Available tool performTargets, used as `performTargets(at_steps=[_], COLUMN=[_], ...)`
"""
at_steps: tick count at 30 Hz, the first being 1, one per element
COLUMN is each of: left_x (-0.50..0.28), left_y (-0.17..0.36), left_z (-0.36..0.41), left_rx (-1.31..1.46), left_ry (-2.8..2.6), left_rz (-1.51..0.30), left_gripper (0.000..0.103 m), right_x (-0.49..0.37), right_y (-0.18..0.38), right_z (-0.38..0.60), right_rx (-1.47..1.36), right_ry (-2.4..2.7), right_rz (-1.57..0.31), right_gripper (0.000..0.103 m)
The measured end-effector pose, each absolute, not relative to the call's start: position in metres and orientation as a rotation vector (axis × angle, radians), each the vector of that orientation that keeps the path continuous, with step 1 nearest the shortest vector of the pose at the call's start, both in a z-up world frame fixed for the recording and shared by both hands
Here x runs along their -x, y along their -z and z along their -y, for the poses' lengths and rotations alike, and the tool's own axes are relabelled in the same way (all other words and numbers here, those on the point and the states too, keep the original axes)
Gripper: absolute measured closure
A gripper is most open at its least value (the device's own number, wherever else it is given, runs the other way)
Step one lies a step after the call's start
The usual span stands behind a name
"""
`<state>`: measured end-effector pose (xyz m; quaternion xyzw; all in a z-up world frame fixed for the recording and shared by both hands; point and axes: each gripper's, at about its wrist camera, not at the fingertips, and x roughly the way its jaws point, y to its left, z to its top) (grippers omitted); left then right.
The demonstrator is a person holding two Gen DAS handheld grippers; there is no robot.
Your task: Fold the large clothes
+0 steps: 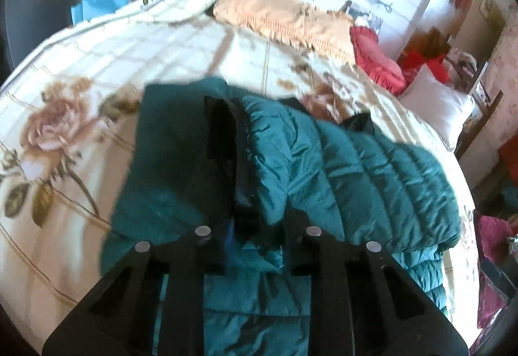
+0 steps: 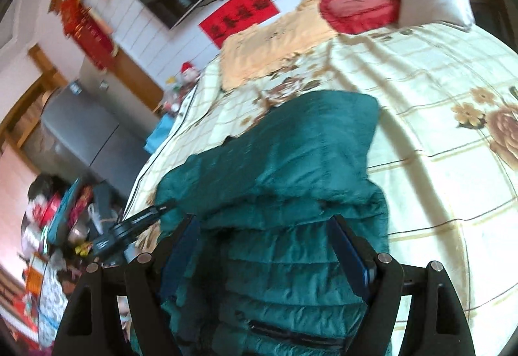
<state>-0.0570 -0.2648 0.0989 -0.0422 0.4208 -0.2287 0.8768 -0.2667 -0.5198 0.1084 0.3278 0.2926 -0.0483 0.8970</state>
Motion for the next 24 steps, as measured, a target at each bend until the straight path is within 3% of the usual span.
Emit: performTargets(at_steps=[5,9,13,17,24], left_x=[0.046,0.031,0.024,0.02,0.023], left_y=[-0.124,-0.109,-0.082,-0.069,-0.076], left_z=[0.243,0.226,0.223,0.221,0.215], left_rx=[0.063,0.076,0.068,0.069,0.108], left_ry=[0.454,0.414,0.388,0.393,0.415], left_rz=[-0.78,-0.814,-0.853,-0.87,-0.9], left_gripper=[0.083,0.084,0.084,0.083,0.072], right_x=[0.247,0.206,0.159,0.128,0.122], right_y=[-0.109,-0.111,-0.097,-0.06,-0.042], right_z=[0.521,0.506,0.494,0.493,0.484], right_rx=[-0.688,-0.636,-0.561,-0.563,-0.44], right_ry=[0.16,0.157,0.2,0.235,0.277], right_rz=[-0.582,-0.598,-0.661,-0.758,-0.791], right_gripper=[0.024,0.024,0.04,0.04,0.04])
